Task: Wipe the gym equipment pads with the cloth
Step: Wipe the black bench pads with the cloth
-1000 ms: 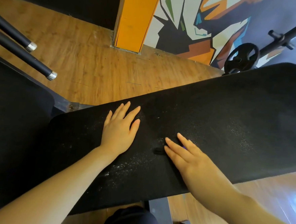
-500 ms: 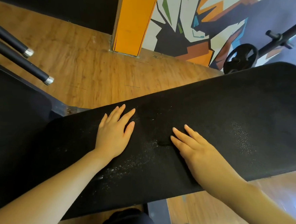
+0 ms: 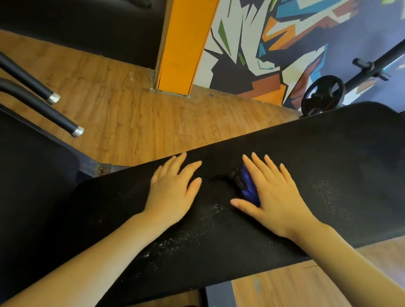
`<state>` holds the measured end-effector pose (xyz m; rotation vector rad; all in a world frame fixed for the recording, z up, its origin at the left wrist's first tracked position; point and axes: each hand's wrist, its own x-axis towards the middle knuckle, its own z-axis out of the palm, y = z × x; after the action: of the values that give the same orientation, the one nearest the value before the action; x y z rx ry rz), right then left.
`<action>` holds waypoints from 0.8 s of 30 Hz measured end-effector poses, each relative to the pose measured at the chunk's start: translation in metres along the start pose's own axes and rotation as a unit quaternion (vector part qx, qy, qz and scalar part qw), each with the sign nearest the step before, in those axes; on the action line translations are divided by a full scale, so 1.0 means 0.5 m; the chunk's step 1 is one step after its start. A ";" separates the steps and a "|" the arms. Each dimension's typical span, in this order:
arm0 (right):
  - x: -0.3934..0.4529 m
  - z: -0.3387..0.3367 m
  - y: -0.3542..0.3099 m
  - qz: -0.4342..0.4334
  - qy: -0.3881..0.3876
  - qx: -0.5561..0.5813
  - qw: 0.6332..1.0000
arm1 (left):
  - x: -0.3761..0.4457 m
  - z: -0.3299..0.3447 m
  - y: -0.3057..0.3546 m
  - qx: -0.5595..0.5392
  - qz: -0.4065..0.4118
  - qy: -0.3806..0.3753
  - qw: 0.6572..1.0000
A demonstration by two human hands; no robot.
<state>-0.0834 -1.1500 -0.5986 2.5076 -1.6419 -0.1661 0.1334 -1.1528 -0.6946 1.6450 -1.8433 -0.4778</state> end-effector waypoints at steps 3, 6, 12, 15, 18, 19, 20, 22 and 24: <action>-0.027 -0.009 0.018 0.009 -0.013 -0.020 1.000 | 0.000 -0.017 0.089 -0.063 0.125 -0.011 0.990; -0.045 -0.013 0.031 0.020 -0.013 -0.056 0.998 | 0.005 -0.002 0.167 -0.064 0.202 -0.060 0.975; -0.055 -0.004 0.033 0.019 -0.024 -0.088 0.996 | 0.008 0.028 0.184 -0.057 0.174 -0.028 0.983; -0.057 -0.015 0.035 0.013 -0.033 -0.072 0.997 | -0.008 0.003 0.130 -0.067 0.206 -0.020 0.976; -0.043 -0.039 0.042 0.005 -0.012 -0.028 1.000 | -0.042 -0.008 0.076 -0.094 0.227 -0.031 0.969; -0.033 -0.045 0.045 0.007 0.014 -0.020 1.000 | -0.049 -0.004 0.080 -0.105 0.220 -0.043 0.969; -0.021 -0.048 0.049 0.013 0.037 -0.019 0.999 | -0.054 0.005 0.096 -0.116 0.206 -0.052 0.970; 0.004 -0.046 0.055 0.029 0.059 -0.024 0.998 | -0.051 0.036 0.136 -0.119 0.153 -0.046 0.980; 0.021 -0.032 0.055 0.037 0.060 -0.029 0.997 | -0.044 0.057 0.152 -0.097 0.137 -0.020 0.986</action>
<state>-0.1013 -1.1694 -0.5781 2.3603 -1.6556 -0.0525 0.0581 -1.1226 -0.6719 1.2392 -1.9488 -0.5521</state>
